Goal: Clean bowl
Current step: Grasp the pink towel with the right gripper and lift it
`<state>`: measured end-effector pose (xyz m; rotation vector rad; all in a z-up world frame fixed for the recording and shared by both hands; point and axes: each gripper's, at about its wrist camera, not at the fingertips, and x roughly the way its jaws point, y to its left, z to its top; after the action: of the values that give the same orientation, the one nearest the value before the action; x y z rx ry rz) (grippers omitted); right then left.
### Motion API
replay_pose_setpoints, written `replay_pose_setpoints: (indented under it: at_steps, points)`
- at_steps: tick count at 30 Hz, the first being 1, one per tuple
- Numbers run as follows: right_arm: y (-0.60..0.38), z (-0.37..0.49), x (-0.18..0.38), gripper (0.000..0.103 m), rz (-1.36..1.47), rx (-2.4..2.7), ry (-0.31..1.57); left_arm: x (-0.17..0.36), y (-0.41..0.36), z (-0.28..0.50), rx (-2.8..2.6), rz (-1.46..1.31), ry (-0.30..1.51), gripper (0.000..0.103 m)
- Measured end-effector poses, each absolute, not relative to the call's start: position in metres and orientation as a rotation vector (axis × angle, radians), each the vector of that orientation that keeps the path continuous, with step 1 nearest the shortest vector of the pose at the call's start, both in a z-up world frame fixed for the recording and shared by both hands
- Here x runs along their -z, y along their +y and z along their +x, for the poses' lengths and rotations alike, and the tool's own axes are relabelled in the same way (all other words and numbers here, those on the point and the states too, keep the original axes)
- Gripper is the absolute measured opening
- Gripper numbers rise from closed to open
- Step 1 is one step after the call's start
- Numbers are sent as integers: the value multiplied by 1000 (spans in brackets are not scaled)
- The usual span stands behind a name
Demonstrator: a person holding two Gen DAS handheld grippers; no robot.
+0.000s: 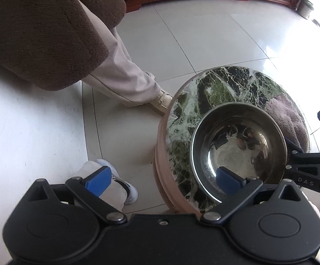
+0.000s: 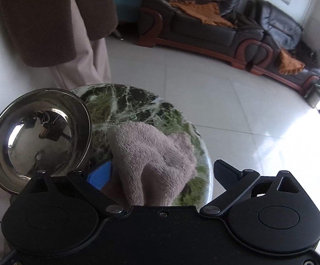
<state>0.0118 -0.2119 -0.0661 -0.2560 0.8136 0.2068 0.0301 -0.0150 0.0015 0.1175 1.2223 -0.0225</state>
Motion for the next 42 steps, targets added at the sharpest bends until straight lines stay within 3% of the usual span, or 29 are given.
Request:
replay_pose_setpoints:
  at_steps: [2, 6, 13, 22, 32, 37, 42]
  points:
    - [-215, 13, 66, 87, -260, -224, 826, -1, -16, 33, 33, 117, 1225, 102]
    - [-223, 13, 66, 85, -258, -276, 836, 1, -16, 36, 40, 126, 1224, 101]
    - [-213, 17, 76, 55, -310, -398, 858, 7, -17, 43, 56, 146, 1242, 92]
    - [-228, 20, 76, 32, -127, -390, 894, 15, -19, 47, 65, 153, 1245, 90]
    - [-238, 20, 75, 21, -40, -355, 912, 14, -20, 45, 97, 138, 1241, 85]
    - [-244, 22, 72, 21, 6, -335, 912, 14, -17, 45, 107, 117, 1241, 80]
    - [-251, 19, 61, 18, 46, -320, 892, 12, -11, 42, 117, 87, 1237, 63]
